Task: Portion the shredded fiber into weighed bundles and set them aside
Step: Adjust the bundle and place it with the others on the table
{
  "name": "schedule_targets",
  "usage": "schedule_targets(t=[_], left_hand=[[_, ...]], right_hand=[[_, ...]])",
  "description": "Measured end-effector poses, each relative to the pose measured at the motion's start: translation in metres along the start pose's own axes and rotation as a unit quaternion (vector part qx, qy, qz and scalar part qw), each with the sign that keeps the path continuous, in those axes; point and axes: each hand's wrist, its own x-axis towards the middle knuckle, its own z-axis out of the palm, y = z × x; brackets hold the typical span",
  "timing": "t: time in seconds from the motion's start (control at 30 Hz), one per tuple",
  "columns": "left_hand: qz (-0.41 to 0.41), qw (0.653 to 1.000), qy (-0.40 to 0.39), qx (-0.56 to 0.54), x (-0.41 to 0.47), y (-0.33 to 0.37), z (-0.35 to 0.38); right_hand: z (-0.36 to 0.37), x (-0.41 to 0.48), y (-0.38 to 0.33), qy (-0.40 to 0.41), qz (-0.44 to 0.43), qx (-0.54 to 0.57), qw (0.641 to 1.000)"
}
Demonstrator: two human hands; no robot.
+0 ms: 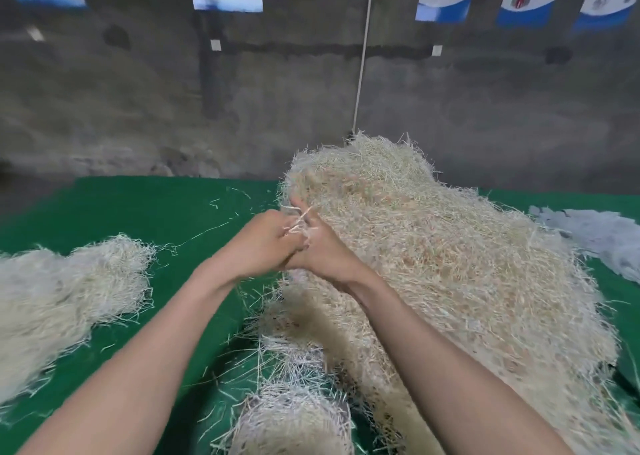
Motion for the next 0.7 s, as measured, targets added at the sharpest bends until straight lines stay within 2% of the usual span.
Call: schedule_targets(t=[0.03, 0.1, 0.17, 0.23, 0.27, 0.3, 0.33, 0.4, 0.47, 0.53, 0.57, 0.6, 0.63, 0.67, 0.7], left_hand=[[-0.019, 0.998, 0.004, -0.055, -0.004, 0.0, -0.003], [-0.078, 0.975, 0.045, -0.201, -0.007, -0.003, -0.005], [-0.144, 0.912, 0.093, -0.373, -0.009, -0.005, -0.007], [-0.172, 0.837, 0.099, -0.511, -0.012, -0.007, -0.013], [-0.185, 0.83, 0.104, -0.515, -0.015, -0.01, -0.016], [-0.194, 0.85, 0.113, -0.476, -0.016, -0.016, -0.018], [-0.199, 0.885, 0.122, -0.404, -0.018, -0.022, -0.021], [-0.197, 0.955, 0.112, -0.19, -0.023, -0.034, -0.022], [-0.181, 0.982, 0.034, -0.041, -0.031, -0.037, -0.015], [-0.195, 0.979, -0.052, -0.03, -0.036, -0.035, -0.002], [-0.195, 0.977, -0.074, -0.052, -0.039, -0.031, 0.003], [-0.184, 0.976, -0.091, -0.08, -0.041, -0.027, 0.007], [-0.172, 0.975, -0.099, -0.096, -0.042, -0.025, 0.01], [-0.157, 0.979, -0.098, -0.087, -0.043, -0.024, 0.011], [-0.133, 0.986, -0.093, -0.038, -0.045, -0.026, 0.01]], right_hand=[[0.01, 0.004, 0.006, 0.017, 0.021, 0.078, 0.997], [0.026, 0.01, 0.025, 0.037, 0.062, 0.108, 0.992], [0.045, 0.009, 0.042, -0.007, 0.093, 0.084, 0.992], [0.057, 0.006, 0.056, -0.039, 0.13, 0.109, 0.985], [0.057, 0.004, 0.059, -0.034, 0.154, 0.118, 0.98], [0.053, 0.002, 0.062, -0.017, 0.174, 0.123, 0.977], [0.047, 0.0, 0.062, 0.008, 0.189, 0.137, 0.972], [0.035, -0.004, 0.057, 0.089, 0.199, 0.238, 0.947], [0.027, -0.004, 0.043, 0.179, 0.176, 0.414, 0.875], [0.03, -0.003, 0.023, 0.236, 0.139, 0.558, 0.783], [0.034, -0.002, 0.013, 0.239, 0.118, 0.6, 0.754], [0.038, -0.004, 0.005, 0.237, 0.098, 0.612, 0.748], [0.04, -0.008, -0.001, 0.231, 0.082, 0.598, 0.763], [0.041, -0.013, -0.006, 0.225, 0.069, 0.557, 0.797], [0.038, -0.02, -0.008, 0.223, 0.061, 0.469, 0.852]])
